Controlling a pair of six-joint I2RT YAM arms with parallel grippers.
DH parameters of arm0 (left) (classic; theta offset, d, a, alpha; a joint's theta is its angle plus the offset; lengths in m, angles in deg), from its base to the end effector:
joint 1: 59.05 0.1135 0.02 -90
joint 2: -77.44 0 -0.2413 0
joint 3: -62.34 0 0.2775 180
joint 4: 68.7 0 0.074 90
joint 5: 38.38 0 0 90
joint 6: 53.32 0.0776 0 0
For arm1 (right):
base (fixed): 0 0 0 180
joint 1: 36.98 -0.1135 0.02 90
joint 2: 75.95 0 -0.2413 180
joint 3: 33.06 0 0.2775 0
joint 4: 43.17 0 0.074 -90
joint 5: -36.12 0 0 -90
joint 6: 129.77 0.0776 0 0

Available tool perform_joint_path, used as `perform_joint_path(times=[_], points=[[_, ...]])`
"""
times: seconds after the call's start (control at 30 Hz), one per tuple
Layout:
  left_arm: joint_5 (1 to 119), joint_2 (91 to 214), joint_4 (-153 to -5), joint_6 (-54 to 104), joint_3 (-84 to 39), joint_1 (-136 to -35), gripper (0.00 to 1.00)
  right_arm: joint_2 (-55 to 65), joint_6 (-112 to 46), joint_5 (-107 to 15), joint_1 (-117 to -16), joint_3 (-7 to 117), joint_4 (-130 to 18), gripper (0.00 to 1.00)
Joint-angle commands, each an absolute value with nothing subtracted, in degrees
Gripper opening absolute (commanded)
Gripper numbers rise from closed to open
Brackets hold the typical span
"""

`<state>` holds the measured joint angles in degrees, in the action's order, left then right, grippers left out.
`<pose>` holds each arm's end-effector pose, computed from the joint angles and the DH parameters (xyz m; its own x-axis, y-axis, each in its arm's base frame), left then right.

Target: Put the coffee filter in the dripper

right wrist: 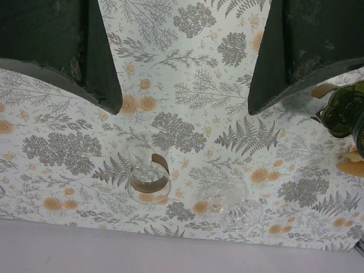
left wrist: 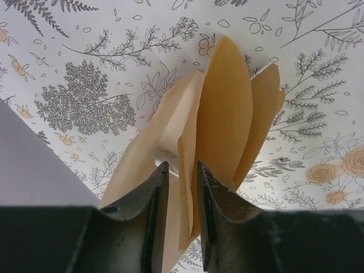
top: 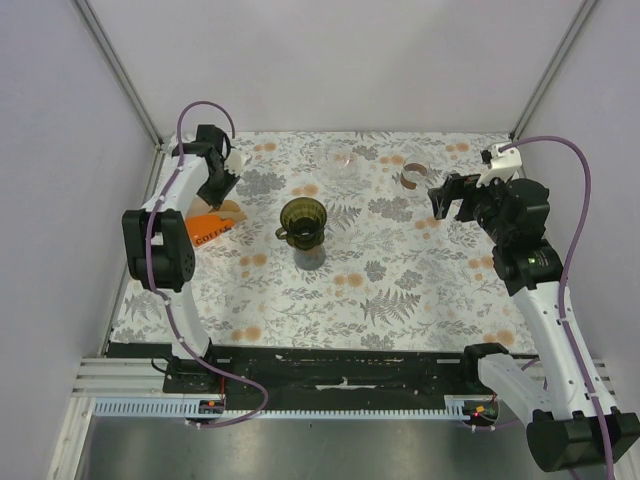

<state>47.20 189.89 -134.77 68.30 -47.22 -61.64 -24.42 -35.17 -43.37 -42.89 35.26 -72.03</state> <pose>0.4435 -0.0141 0.1812 -0.7848 0.5588 -0.2680 0.5037 0.8271 0.2495 0.2796 0.0432 0.3512 -0.2297 0.0555 -0.9717 -0.2611 0.9583 0.1164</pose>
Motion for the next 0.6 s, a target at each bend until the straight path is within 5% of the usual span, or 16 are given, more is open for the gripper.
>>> perform_joint_path(times=[0.0, 0.1, 0.2, 0.57], points=[[45.12, 191.0, -131.47, 70.08, -46.65, -61.69, 0.31, -24.8, -35.9, -43.15, -43.3, 35.15, -69.63, 0.98], [46.25, 191.7, -131.37, 69.82, -46.47, -61.6, 0.23, -25.15, -36.08, -43.24, -43.3, 35.06, -69.54, 0.98], [47.05, 191.97, -131.55, 69.47, -46.12, -61.69, 0.03, -25.41, -36.08, -43.24, -43.3, 35.06, -69.8, 0.98], [51.0, 183.45, -135.85, 67.44, -53.59, -61.69, 0.02, -26.21, -36.17, -43.07, -43.57, 36.11, -70.42, 0.98]])
